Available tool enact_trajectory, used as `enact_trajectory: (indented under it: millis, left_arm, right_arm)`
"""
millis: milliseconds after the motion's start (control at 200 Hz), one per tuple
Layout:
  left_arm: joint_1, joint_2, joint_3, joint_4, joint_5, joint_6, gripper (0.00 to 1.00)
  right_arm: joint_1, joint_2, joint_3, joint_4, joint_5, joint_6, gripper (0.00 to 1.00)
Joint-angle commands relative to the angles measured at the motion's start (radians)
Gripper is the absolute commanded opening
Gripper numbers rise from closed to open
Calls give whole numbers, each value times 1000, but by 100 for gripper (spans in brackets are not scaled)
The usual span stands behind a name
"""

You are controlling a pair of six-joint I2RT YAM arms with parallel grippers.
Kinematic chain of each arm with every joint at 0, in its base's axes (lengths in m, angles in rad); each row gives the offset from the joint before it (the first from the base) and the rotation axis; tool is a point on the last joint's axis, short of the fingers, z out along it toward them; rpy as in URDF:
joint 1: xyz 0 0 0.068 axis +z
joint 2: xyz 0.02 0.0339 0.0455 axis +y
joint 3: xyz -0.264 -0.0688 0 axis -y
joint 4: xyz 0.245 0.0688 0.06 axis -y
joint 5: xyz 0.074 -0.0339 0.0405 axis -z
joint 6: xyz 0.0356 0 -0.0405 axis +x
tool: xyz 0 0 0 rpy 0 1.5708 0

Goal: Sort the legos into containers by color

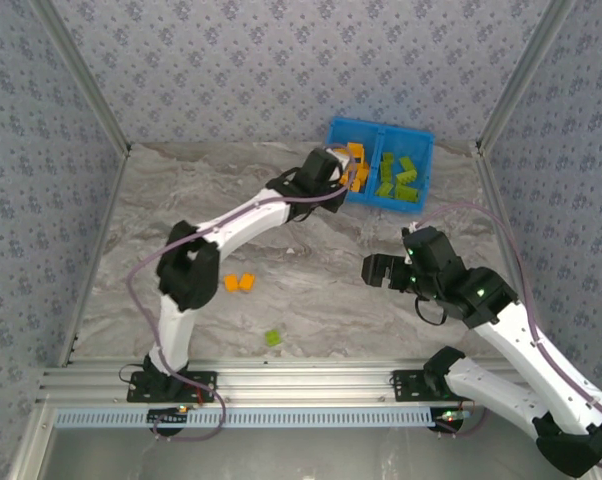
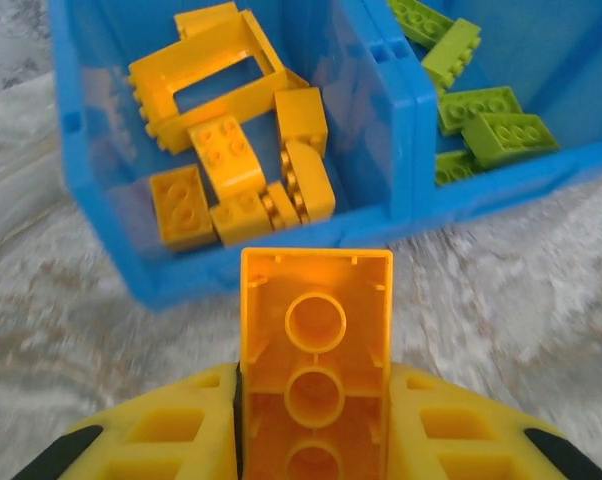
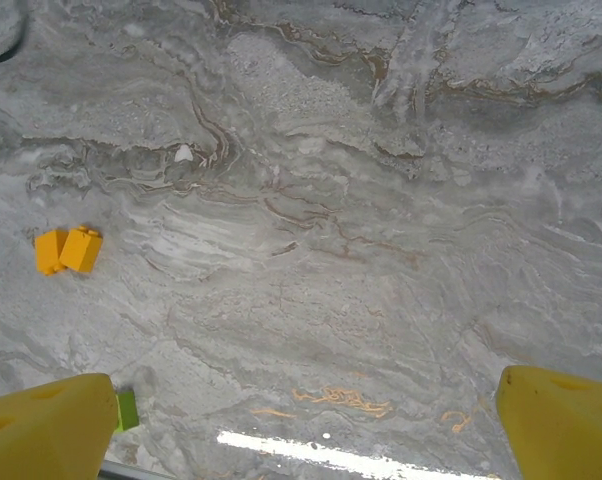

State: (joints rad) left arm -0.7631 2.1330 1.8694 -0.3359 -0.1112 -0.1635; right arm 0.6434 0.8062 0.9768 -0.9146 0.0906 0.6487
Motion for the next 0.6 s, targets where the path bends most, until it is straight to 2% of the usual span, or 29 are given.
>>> enact_trajectory:
  millis: [0,330,445,505,595]
  left_arm:
    - [19,130,199,-51,-21,22,28]
    - [31,471,687,-124,-37,-52,29]
    - [44,553,850,-167,-9,-77,40]
    - [47,551,858,-157,-8,-84,46]
    - [47,520,858,-161,-7,-97,49]
  right_arm:
    - [9,-20,16,-39,23,32,100]
    - [22,-56,10,-66,31,52,100]
    - [25,-81,-1,-79,41,62,100]
    - [24,-91,-6,-80,44,66,100]
    - [25,-96,-3,-77,39,69,100]
